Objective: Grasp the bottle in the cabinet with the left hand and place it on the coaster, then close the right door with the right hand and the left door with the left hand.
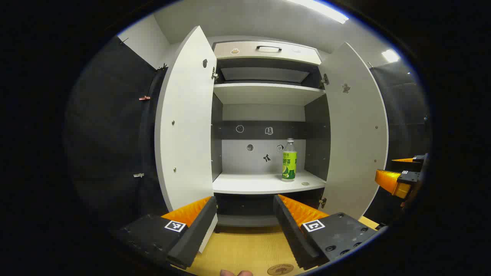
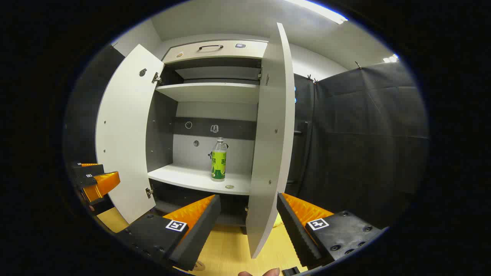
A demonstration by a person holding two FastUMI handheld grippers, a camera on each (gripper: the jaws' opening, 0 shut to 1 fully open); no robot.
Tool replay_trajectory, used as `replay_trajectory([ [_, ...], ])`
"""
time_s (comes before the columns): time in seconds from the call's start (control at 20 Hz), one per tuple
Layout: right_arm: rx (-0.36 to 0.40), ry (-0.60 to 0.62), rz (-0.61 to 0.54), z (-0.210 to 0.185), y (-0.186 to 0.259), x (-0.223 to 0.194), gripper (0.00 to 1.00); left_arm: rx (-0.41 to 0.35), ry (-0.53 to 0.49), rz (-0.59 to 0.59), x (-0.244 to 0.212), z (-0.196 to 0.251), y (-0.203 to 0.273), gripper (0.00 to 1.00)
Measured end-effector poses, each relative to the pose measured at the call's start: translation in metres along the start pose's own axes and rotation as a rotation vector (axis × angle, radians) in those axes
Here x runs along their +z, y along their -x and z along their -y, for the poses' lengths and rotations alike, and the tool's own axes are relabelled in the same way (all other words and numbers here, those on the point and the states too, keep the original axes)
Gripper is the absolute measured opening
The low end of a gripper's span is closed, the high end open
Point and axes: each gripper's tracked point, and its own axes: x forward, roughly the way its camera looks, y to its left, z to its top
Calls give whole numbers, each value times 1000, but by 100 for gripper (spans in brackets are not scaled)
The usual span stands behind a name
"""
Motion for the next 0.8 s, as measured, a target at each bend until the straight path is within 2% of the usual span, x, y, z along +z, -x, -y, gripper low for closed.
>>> replay_trajectory([
  [0.8,-22,-38,18,5,10,10,98,-7,-70,25,10,4,7,95],
])
